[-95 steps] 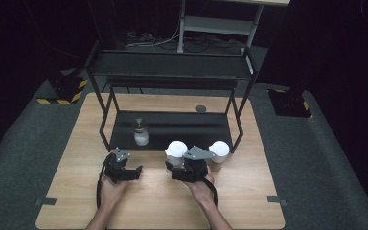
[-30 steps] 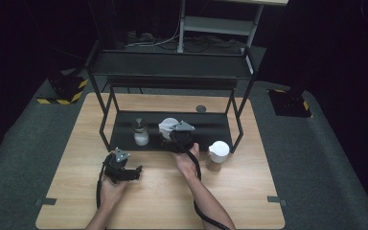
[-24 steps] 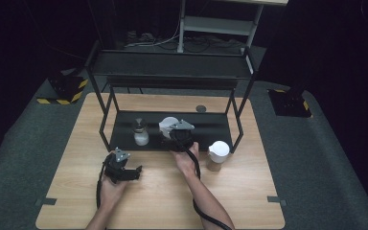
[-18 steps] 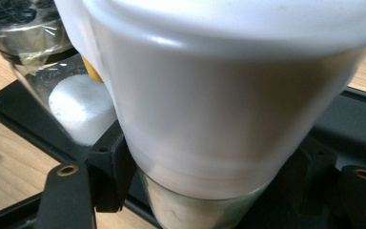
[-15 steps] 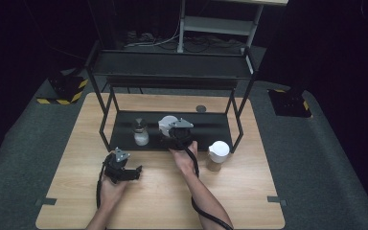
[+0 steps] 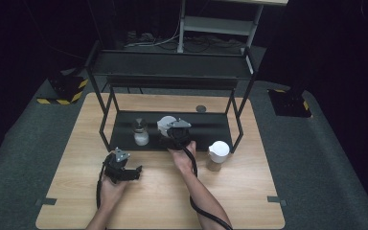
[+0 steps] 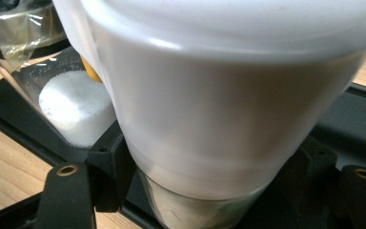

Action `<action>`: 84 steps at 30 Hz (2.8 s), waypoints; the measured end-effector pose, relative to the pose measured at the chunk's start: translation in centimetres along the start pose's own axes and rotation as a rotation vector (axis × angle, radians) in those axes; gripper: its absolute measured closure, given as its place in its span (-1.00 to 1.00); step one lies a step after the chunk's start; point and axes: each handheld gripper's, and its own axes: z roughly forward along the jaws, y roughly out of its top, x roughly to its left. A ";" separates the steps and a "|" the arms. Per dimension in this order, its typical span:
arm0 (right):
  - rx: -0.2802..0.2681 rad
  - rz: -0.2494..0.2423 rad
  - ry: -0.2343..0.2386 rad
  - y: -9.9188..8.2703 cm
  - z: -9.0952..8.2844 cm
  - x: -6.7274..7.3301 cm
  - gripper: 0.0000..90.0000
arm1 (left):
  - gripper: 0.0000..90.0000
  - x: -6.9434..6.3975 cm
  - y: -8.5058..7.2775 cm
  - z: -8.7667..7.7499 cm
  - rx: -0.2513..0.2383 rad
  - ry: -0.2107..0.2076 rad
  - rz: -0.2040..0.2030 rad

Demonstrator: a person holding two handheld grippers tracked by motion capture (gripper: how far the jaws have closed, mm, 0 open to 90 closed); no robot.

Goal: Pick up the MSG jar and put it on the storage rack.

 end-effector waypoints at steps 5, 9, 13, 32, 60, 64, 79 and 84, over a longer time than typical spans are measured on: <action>-0.026 -0.006 -0.002 -1.0 -0.1 0.1 -0.32 | -0.78 0.0 0.0 0.0 0.000 0.000 0.001; -0.021 -0.009 0.012 -0.8 0.1 -0.4 -0.32 | -0.79 0.0 0.0 0.0 0.001 -0.001 0.002; -0.029 -0.012 0.016 -0.9 0.2 -0.5 -0.32 | -0.79 -0.2 0.0 -0.1 0.002 0.007 -0.005; -0.002 0.002 0.043 -1.0 0.5 -1.1 -0.33 | -0.80 -0.1 0.0 0.0 0.003 -0.001 0.002; -0.045 0.046 0.051 -1.4 -2.1 -2.1 -0.76 | -0.80 -0.1 0.0 0.0 0.003 -0.001 0.001; -0.049 0.049 0.046 -1.2 -2.8 -2.1 -0.76 | -0.80 -0.1 0.0 0.0 0.003 -0.001 0.001; -0.050 0.041 0.050 -1.8 -4.9 -2.8 -0.76 | -0.79 0.0 0.0 0.0 0.003 -0.004 0.005; -0.042 0.045 0.049 -2.0 -5.1 -2.5 -0.74 | -0.79 -0.1 0.0 0.0 0.003 -0.003 0.005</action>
